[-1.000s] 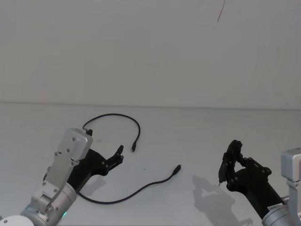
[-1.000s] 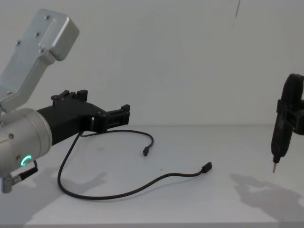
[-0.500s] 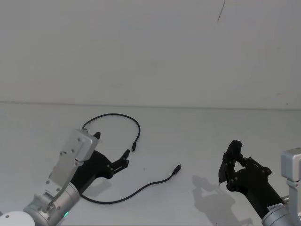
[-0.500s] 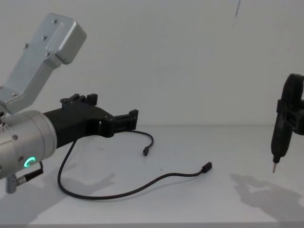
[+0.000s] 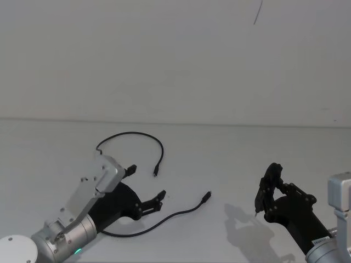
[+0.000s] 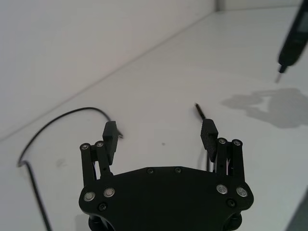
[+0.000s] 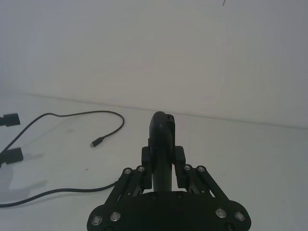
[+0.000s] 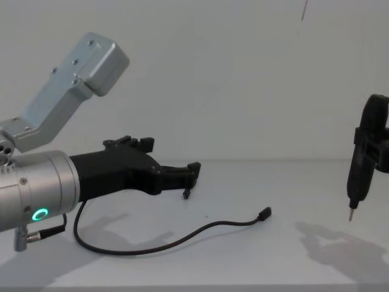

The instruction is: Pick up the data cable with the one hand.

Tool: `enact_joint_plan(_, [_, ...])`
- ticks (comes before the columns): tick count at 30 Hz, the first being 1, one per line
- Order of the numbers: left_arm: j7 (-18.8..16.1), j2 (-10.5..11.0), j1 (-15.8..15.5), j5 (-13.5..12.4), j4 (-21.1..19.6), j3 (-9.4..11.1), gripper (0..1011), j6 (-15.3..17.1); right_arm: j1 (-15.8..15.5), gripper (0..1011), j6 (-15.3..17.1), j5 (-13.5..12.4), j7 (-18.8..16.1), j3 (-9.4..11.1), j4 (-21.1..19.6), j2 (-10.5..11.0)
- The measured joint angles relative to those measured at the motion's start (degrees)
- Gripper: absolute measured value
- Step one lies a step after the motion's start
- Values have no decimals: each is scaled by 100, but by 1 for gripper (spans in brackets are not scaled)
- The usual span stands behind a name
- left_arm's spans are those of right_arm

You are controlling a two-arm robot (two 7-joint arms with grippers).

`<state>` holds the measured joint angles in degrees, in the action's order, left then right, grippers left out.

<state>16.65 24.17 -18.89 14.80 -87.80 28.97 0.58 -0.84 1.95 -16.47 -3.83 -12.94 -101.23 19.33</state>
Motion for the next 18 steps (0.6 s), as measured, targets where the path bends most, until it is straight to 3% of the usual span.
enact_joint_plan(18, [1729, 170, -587, 326, 641, 406, 1001, 34, 0, 269, 0, 0, 0, 0, 0, 0])
